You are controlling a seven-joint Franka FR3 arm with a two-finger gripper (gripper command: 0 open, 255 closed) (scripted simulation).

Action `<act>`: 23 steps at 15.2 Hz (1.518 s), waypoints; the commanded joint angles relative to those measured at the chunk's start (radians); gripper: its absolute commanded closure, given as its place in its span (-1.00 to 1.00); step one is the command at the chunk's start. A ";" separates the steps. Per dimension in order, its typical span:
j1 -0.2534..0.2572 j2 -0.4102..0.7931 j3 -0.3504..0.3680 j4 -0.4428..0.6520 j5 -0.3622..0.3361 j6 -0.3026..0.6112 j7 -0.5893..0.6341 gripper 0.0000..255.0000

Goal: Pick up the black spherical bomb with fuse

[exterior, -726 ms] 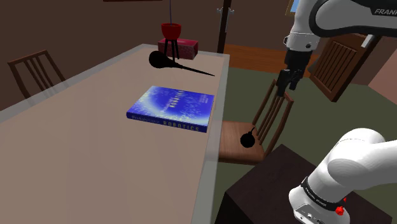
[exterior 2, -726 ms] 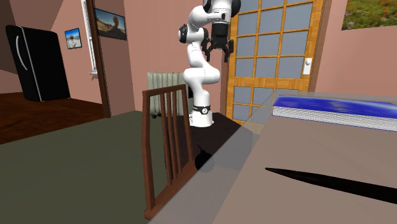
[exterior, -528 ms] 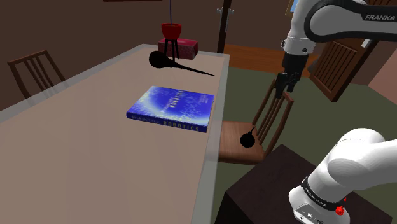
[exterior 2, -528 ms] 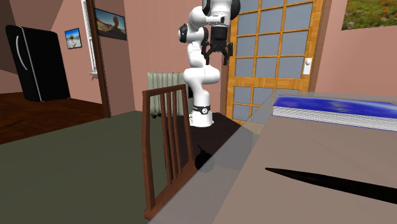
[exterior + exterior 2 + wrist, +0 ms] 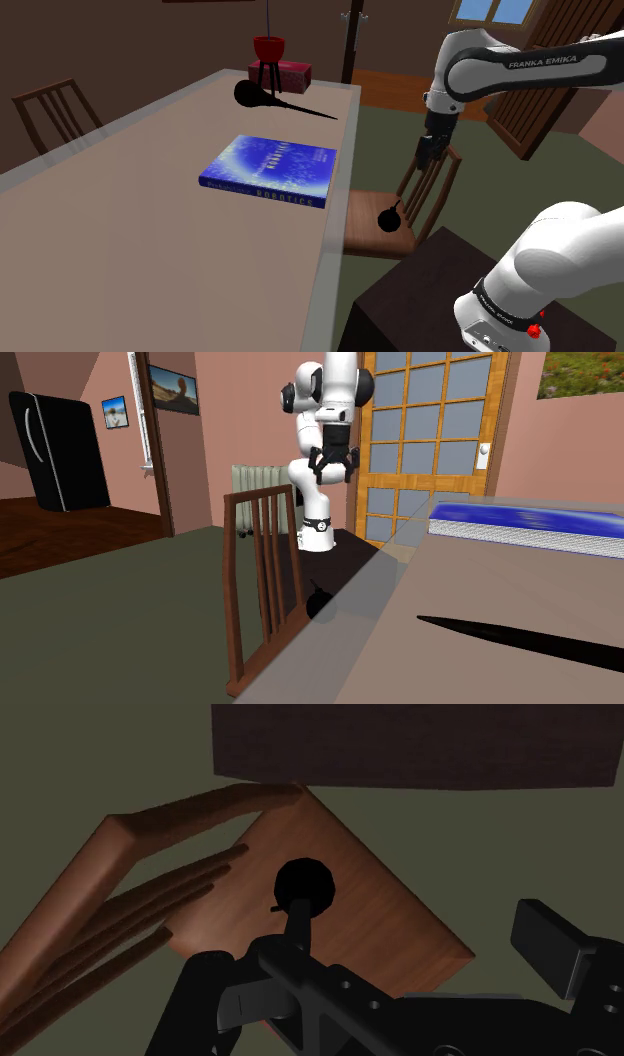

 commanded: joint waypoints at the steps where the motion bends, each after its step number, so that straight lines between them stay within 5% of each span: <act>1: -0.001 0.053 -0.026 -0.022 -0.007 0.072 -0.031 -1.00; 10: 0.013 0.383 -0.135 -0.018 0.021 0.368 -0.192 -1.00; 20: 0.004 0.824 -0.164 0.127 0.214 0.604 -0.446 -1.00; 23: -0.003 0.864 -0.153 0.127 0.235 0.641 -0.462 -1.00</act>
